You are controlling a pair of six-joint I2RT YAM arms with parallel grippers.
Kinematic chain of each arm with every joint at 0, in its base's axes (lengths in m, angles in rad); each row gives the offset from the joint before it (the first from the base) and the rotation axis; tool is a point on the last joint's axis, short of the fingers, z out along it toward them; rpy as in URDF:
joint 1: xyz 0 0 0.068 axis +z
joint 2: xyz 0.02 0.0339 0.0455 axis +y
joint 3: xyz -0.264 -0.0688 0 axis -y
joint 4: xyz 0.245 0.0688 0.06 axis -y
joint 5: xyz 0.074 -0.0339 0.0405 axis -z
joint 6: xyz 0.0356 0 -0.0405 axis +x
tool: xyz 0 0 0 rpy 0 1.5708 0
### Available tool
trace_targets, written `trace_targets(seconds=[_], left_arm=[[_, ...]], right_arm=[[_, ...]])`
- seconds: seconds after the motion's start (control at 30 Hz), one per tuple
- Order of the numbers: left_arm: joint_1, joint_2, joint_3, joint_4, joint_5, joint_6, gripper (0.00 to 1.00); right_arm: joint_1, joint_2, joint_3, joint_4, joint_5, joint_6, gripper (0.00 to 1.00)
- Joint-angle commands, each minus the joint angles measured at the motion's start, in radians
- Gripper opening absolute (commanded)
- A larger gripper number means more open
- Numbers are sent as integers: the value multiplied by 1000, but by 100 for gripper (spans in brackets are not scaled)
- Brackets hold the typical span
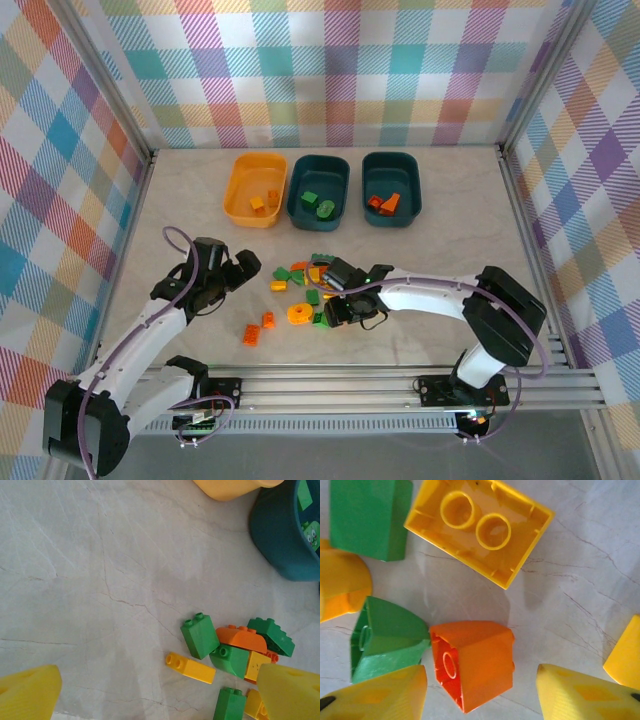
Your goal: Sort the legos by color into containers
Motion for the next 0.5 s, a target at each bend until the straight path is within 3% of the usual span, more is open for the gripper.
trace_targets(seconds=[0.0, 0.47], left_arm=[[2, -20, 32, -22, -6, 9, 100], [4, -21, 18, -24, -21, 8, 100]], right_arm=[[5, 11, 6, -3, 5, -16, 59], [5, 67, 2, 42, -7, -50, 47]])
